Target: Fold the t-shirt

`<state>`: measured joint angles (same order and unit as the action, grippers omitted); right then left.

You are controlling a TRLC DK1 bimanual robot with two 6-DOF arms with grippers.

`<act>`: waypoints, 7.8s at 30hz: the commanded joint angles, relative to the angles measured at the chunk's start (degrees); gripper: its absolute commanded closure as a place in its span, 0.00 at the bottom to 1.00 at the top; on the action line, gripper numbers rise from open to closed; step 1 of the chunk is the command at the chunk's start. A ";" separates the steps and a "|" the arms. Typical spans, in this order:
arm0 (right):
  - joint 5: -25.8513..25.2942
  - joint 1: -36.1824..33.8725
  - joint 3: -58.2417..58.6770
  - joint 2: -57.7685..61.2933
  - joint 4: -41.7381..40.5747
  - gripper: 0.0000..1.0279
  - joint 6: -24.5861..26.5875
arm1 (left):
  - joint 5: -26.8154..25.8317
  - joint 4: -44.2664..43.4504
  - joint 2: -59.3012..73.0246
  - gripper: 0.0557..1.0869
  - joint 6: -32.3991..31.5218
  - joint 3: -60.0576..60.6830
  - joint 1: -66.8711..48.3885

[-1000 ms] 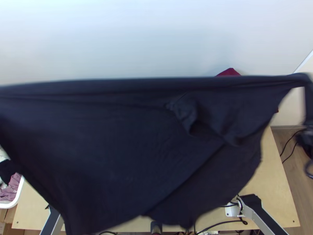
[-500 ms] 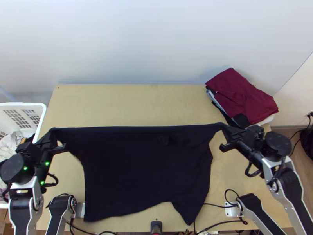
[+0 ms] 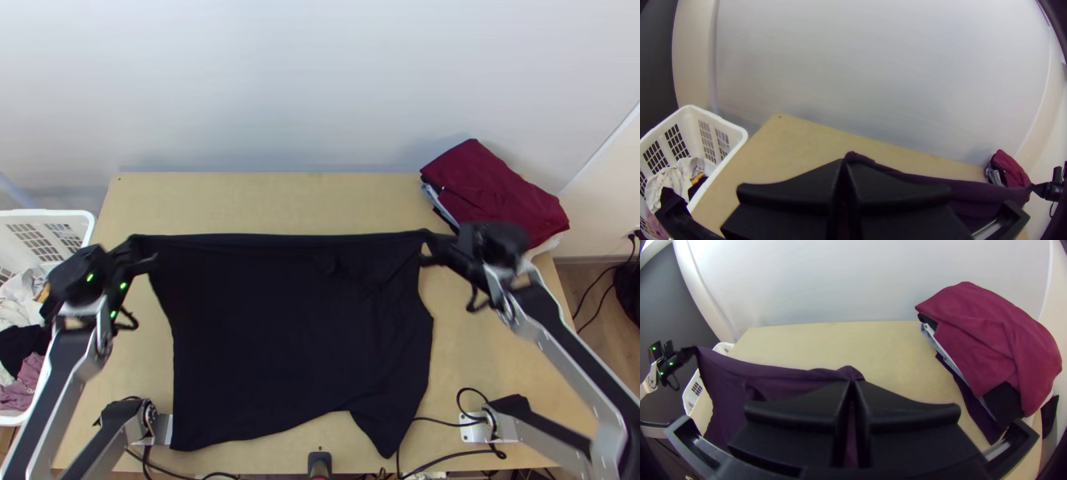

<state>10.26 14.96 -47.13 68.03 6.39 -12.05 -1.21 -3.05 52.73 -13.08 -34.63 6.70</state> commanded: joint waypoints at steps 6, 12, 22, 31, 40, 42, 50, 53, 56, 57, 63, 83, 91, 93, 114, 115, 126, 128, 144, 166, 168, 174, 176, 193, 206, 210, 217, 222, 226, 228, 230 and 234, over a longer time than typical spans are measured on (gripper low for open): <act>-0.33 -2.30 -16.32 20.56 -1.12 0.97 -1.31 | 0.86 -3.45 22.77 0.96 0.16 -12.21 -0.11; -0.33 -3.10 -28.28 32.34 1.52 0.97 -2.01 | -0.54 -4.16 36.30 0.96 -0.19 -20.30 -0.55; -0.33 -3.45 -44.54 47.28 7.93 0.97 -3.06 | -0.63 -0.91 51.42 0.96 -0.37 -36.03 -0.81; -0.24 -3.54 -61.23 55.72 23.14 0.97 -6.40 | -8.72 22.21 56.25 0.96 -4.41 -51.24 -0.20; -0.24 -2.92 -62.47 53.52 33.33 0.97 -7.55 | -13.99 26.96 49.84 0.96 -4.15 -43.41 1.56; -0.24 -2.57 -61.59 52.38 35.18 0.97 -7.46 | -14.52 26.96 48.34 0.96 -3.97 -41.13 2.00; -0.33 -1.34 -56.49 47.63 39.84 0.97 -6.23 | -17.16 26.25 42.54 0.96 -3.79 -33.13 4.02; -0.33 -1.25 -53.94 46.05 39.84 0.97 -5.70 | -17.51 25.72 39.99 0.96 -3.62 -29.88 4.11; -0.33 -0.99 -51.30 44.65 39.84 0.97 -5.35 | -17.77 25.37 37.53 0.96 -3.62 -27.07 4.11; -0.42 -0.90 -50.51 44.21 39.75 0.97 -5.35 | -17.95 24.93 36.65 0.96 -3.62 -25.92 4.11; -0.42 -0.28 -44.62 42.10 38.34 0.97 -5.44 | -17.95 24.41 34.19 0.96 -3.62 -21.44 4.20; -3.58 0.77 -28.10 37.35 28.68 0.96 -7.02 | -17.60 22.38 26.02 0.81 -4.32 -8.43 3.32; -3.49 0.77 -27.31 31.46 32.19 0.03 -7.11 | -17.68 23.53 22.86 0.06 -0.81 -7.56 4.29; -3.41 0.60 -25.99 27.42 33.68 0.03 -7.55 | -17.68 23.09 20.57 0.06 -0.98 -7.73 5.52; 9.07 -0.02 -1.73 0.44 60.93 0.25 -13.87 | -19.53 35.13 6.16 0.06 -0.54 -13.97 7.80; 9.69 0.42 -0.85 0.26 60.93 0.29 -13.87 | -19.53 35.30 5.89 0.06 -0.54 -13.97 7.80; 10.74 5.34 4.16 2.55 53.20 0.54 -14.14 | -19.53 36.80 4.31 0.06 -0.63 -14.32 7.80; 10.92 5.52 4.77 4.13 51.61 0.53 -14.05 | -19.53 36.89 3.96 0.06 -0.63 -14.15 7.89; 12.41 9.56 5.91 14.50 45.55 0.46 -13.52 | -19.53 37.77 4.05 0.06 0.07 -14.50 8.33; 11.89 14.83 8.46 12.48 38.34 0.97 -13.61 | -8.02 86.37 5.10 0.07 55.97 -17.22 1.39; 11.89 14.75 8.64 12.48 38.17 0.97 -13.61 | -5.38 87.86 5.10 0.07 55.09 -14.67 -1.69; 11.80 14.57 8.73 11.77 38.08 0.97 -13.70 | -5.38 87.78 5.45 0.07 46.92 -8.43 -13.64; 11.62 14.48 8.73 11.51 38.08 0.97 -13.61 | -5.73 86.55 5.81 0.07 44.63 -7.03 -17.69; 11.62 13.78 9.17 10.11 38.17 0.97 -13.43 | -7.75 80.39 21.10 0.17 43.58 -6.15 -20.41; 11.62 12.90 9.43 8.52 39.13 0.97 -12.99 | -13.20 75.12 21.45 0.96 46.30 -4.65 -19.62; 11.62 10.18 9.25 8.52 39.66 0.97 -10.89 | -13.11 76.35 20.13 0.96 51.23 -5.36 -13.47; 11.62 2.27 8.20 8.70 41.51 0.97 -4.56 | -11.97 77.32 19.78 0.96 57.91 -6.50 -2.57; 11.62 0.51 6.97 8.70 44.14 0.97 -2.71 | -12.06 76.44 20.13 0.96 59.66 -7.64 1.21; 11.71 3.06 2.13 7.03 48.98 0.97 -2.89 | -13.73 76.44 18.55 0.96 58.35 -10.19 0.95; 11.80 4.11 -0.59 6.15 49.33 0.97 -3.15 | -14.87 75.82 18.37 0.96 57.11 -12.13 0.86; 11.89 5.34 -3.84 6.06 51.26 0.97 -3.15 | -16.01 75.73 18.55 0.96 56.50 -13.97 0.95; 11.89 6.31 -9.29 6.68 53.64 0.97 -2.80 | -17.16 75.12 18.99 0.96 55.71 -16.96 1.39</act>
<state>22.46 20.69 -53.04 75.31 58.28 -15.77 -17.15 72.07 71.83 43.24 -49.23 7.51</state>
